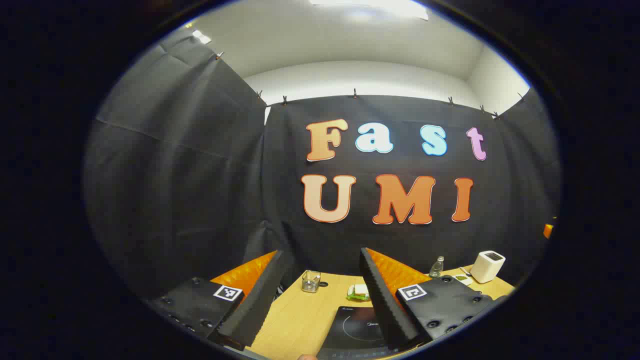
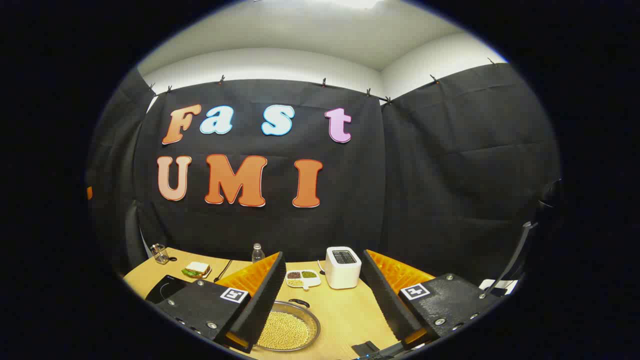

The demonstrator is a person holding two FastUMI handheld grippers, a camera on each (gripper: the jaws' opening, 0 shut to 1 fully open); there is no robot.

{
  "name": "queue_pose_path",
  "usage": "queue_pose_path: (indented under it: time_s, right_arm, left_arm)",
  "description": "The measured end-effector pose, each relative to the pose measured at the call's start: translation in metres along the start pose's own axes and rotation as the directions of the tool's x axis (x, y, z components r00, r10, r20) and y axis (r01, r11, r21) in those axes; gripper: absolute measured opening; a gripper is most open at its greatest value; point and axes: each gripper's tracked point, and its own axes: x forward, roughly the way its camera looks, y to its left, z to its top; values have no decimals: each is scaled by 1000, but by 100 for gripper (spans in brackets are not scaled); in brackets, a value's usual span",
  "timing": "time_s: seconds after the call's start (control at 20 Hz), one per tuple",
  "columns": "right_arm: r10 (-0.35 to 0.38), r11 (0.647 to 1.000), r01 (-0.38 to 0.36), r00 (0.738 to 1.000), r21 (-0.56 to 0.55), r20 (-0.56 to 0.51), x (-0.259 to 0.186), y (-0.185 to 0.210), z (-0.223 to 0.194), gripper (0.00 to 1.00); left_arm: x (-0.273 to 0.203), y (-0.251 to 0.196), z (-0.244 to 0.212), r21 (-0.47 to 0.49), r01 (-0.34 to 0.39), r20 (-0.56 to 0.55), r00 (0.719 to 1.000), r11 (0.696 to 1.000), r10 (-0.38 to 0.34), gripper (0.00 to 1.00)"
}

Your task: First push the handle of the pot to place it horizontally, then grasp the pot with both hands and set it on the induction cooktop.

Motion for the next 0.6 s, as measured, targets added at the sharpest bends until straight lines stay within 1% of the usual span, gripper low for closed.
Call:
queue_pose_path:
  time_s: [0.1, 0.2, 0.35, 0.6]
  right_arm:
    - [0, 1000, 0, 1000, -7, 2, 1, 2, 2, 95]
    - [0, 1000, 0, 1000, -9, 3, 2, 5, 4, 95]
    - [0, 1000, 0, 1000, -9, -10, 6, 7, 0, 95]
    - [-5, 1000, 4, 999, -5, -38, 8, 6, -9, 96]
  left_arm:
    - [1, 1, -1, -5, -17, 8, 1000, 1000, 17, 98]
    - [3, 1, -1, -27, -13, 5, 1000, 1000, 13, 97]
    - [3, 9, -6, 5, -33, 2, 999, 999, 33, 98]
    - [7, 24, -5, -1, -41, 4, 999, 999, 41, 97]
